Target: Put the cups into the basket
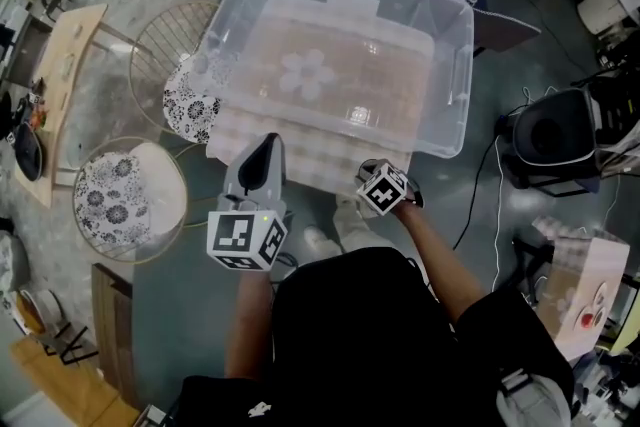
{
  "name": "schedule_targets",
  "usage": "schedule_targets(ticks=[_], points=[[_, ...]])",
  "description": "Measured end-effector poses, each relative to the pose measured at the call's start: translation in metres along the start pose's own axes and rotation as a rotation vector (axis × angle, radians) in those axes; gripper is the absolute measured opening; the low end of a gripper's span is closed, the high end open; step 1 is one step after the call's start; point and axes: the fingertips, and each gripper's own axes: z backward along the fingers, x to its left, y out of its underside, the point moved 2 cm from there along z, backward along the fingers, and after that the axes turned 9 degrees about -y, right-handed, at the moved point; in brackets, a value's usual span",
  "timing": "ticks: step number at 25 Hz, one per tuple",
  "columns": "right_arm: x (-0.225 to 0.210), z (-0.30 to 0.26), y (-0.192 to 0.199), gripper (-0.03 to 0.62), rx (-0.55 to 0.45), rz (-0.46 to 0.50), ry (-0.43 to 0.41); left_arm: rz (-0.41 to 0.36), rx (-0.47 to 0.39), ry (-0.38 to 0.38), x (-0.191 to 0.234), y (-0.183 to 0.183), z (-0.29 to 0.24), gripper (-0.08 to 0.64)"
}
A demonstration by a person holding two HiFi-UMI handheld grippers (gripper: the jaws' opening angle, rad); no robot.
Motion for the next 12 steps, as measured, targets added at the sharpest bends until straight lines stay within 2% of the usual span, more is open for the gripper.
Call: schedule_targets(ticks=[4,12], points=[[0.007,0.000,0.006,0.118,0.023,0.000,-0.036,0.004,0.000,-0.007,0.001,-0.001,0.001,0.005],[0.009,-0.021,0.015,0.120,0.085,0.009,-0.033,0.017,0.006,-0.002,-0.004,0.005,0.000,0.005]])
